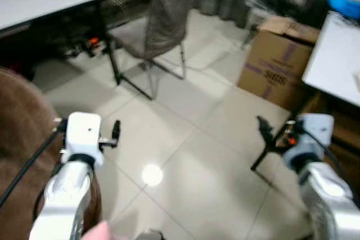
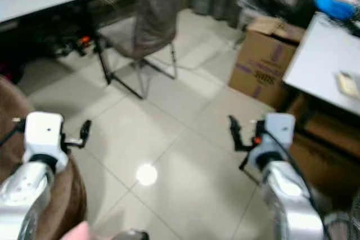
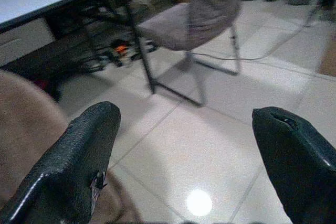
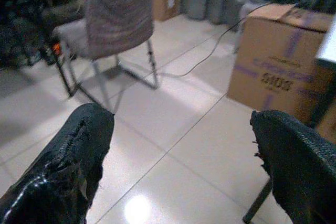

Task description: Move the pillow to the sofa from floor

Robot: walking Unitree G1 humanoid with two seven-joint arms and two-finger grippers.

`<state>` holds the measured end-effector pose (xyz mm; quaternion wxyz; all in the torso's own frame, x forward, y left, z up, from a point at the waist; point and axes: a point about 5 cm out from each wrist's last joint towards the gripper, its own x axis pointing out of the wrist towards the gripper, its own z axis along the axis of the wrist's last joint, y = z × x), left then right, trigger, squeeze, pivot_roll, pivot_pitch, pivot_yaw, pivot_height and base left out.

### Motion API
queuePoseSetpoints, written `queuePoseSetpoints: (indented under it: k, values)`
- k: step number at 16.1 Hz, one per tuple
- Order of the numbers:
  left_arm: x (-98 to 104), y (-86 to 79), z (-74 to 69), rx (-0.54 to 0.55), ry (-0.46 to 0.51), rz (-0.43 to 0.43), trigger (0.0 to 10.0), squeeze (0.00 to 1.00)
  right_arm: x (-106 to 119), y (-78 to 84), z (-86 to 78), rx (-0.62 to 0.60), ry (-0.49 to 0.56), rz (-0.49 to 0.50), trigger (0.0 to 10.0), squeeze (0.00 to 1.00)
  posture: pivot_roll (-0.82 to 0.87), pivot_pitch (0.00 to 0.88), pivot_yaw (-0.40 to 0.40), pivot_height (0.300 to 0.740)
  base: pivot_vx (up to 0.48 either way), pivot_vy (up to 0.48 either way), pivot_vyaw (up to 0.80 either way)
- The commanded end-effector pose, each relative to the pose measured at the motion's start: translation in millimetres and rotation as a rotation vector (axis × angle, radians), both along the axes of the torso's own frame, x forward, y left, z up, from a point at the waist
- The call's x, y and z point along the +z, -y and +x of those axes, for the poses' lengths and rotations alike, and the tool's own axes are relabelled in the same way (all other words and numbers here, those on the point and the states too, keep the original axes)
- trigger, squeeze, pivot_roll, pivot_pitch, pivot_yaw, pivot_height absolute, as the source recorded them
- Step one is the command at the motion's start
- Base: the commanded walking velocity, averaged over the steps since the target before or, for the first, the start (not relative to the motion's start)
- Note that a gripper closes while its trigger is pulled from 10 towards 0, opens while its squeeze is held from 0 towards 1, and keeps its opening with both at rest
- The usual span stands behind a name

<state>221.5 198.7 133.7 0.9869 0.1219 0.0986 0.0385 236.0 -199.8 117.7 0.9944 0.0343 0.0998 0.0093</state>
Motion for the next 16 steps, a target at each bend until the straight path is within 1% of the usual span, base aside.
queuePoseSetpoints:
  k: [1,2,3,4,5,7,9,10,11,12,13,14,16]
  values:
    - [2.5,0.1,-1.6,0.002,0.018,0.021,10.0,1.00,-2.8,-1.8,5.1,-0.015,-0.010,-0.010,10.0,1.00,0.13,0.000,-0.108,0.740,0.000,0.000,0.80]
    - [4.4,1.1,-2.2,0.001,0.025,0.003,10.0,1.00,-3.8,-7.1,9.8,-0.018,-0.015,-0.020,10.0,1.00,0.13,0.000,-0.111,0.740,0.000,0.000,0.80]
    - [4.8,4.7,-2.4,-0.028,0.028,0.025,10.0,1.00,-2.0,-13.2,12.9,-0.028,-0.014,-0.034,10.0,1.00,0.13,0.000,-0.100,0.740,0.000,0.000,0.00]
    - [5.3,5.9,-0.9,-0.041,0.025,0.031,10.0,1.00,1.2,-15.1,15.5,-0.048,0.027,-0.051,10.0,1.00,0.13,0.000,-0.089,0.740,0.000,0.000,0.00]
    - [6.3,8.7,0.6,-0.057,0.024,0.022,10.0,1.00,5.0,-17.3,14.5,-0.047,0.064,-0.031,10.0,1.00,0.12,0.000,-0.079,0.740,0.000,0.000,0.00]
    - [8.7,8.6,4.9,-0.072,0.028,0.007,10.0,1.00,1.4,-18.3,12.9,-0.054,0.001,0.009,10.0,1.00,0.10,0.000,-0.046,0.740,0.000,-0.330,0.00]
    - [8.5,7.8,10.4,-0.084,0.029,0.007,10.0,1.00,2.8,-17.1,10.3,-0.081,0.016,0.020,10.0,1.00,0.09,0.000,-0.021,0.740,0.000,-0.463,0.00]
    - [9.1,7.2,13.9,-0.087,0.030,0.010,10.0,1.00,3.2,-15.5,10.1,-0.107,0.012,0.006,10.0,1.00,0.08,0.000,-0.014,0.740,0.000,-0.480,0.00]
    - [11.3,7.1,17.6,-0.091,0.036,0.011,10.0,1.00,4.7,-16.6,11.7,-0.103,0.026,0.027,10.0,0.99,0.08,0.000,-0.013,0.740,0.000,-0.480,0.00]
    - [11.8,7.1,18.5,-0.093,0.039,0.011,10.0,1.00,4.5,-17.2,13.4,-0.096,0.019,0.016,10.0,0.53,0.08,0.000,-0.015,0.740,0.000,-0.480,0.00]
    - [11.1,6.5,17.9,-0.090,0.038,0.012,10.0,1.00,4.5,-20.0,15.9,-0.071,0.012,0.013,10.0,0.00,0.08,0.000,-0.020,0.740,0.000,-0.480,0.00]
    - [11.1,6.2,17.8,-0.089,0.039,0.012,10.0,1.00,4.7,-20.7,16.4,-0.065,0.010,0.015,10.0,0.00,0.08,0.000,-0.020,0.740,0.000,-0.480,0.00]
    - [10.6,5.6,17.3,-0.075,0.044,-0.011,10.0,1.00,6.5,-20.5,18.7,-0.061,0.020,0.006,10.0,0.00,0.08,0.000,-0.024,0.740,0.000,0.000,0.00]
